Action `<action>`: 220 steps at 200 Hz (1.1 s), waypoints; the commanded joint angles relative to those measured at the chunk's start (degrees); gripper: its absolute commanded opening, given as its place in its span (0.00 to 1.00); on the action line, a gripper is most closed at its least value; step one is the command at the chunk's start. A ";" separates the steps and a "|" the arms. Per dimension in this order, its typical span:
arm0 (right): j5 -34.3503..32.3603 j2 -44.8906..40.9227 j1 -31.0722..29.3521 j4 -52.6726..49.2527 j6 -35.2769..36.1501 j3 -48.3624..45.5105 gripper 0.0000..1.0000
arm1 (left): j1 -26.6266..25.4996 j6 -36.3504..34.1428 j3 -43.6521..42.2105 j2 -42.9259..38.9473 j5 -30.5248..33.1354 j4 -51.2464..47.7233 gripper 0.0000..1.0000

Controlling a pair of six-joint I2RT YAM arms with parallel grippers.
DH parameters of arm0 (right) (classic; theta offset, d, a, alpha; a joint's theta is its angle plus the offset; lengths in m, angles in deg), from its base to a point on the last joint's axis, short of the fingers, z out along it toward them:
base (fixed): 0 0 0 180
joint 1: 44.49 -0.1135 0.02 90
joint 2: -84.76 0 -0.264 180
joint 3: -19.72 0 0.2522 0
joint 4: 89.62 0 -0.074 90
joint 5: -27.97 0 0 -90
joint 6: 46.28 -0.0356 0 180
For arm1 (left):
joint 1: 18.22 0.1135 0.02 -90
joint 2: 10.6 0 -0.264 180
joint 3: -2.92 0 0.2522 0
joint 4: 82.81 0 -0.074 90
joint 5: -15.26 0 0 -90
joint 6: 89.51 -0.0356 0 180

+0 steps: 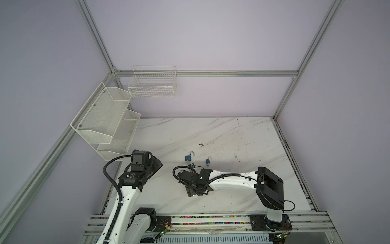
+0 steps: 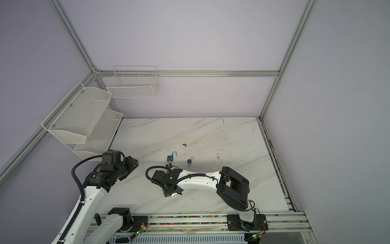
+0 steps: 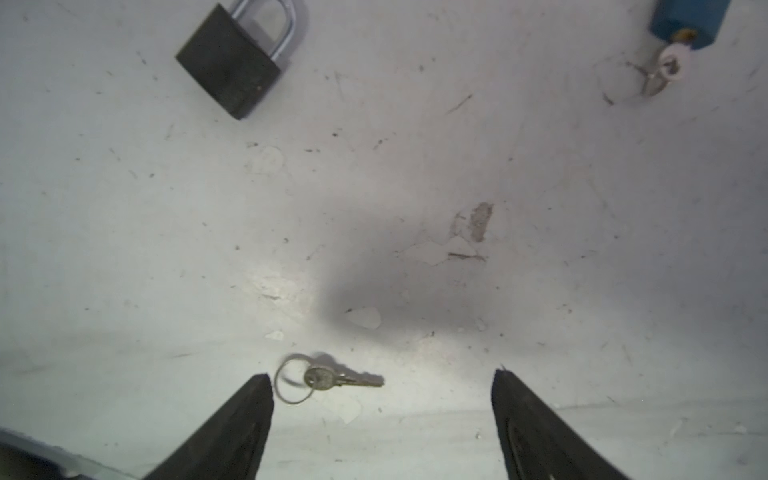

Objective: Unlock with the key
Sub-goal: 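Move the open right gripper down toward the loose silver key on the table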

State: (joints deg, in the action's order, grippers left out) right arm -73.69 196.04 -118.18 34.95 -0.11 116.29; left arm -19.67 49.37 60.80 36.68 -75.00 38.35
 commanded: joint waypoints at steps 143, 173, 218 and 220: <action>-1.61 6.58 -1.94 -6.19 -5.82 3.70 0.87 | 0.43 -5.03 0.66 2.06 -5.79 3.37 0.60; -1.41 8.18 -2.24 -6.61 -5.57 4.03 0.88 | 0.48 -5.00 0.44 2.34 -6.33 3.64 0.60; -1.11 3.09 -2.99 -7.36 -6.88 -2.58 0.89 | 0.41 -4.85 0.09 3.15 -9.97 3.85 0.60; -1.06 2.89 -3.00 -7.48 -6.92 -2.75 0.89 | 0.44 -4.85 0.13 3.27 -10.19 3.83 0.60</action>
State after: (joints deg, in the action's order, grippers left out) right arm -74.61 201.84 -120.56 31.21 -5.38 117.60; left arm -19.63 45.68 60.80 39.33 -81.62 40.19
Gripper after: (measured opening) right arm 0.883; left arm 0.599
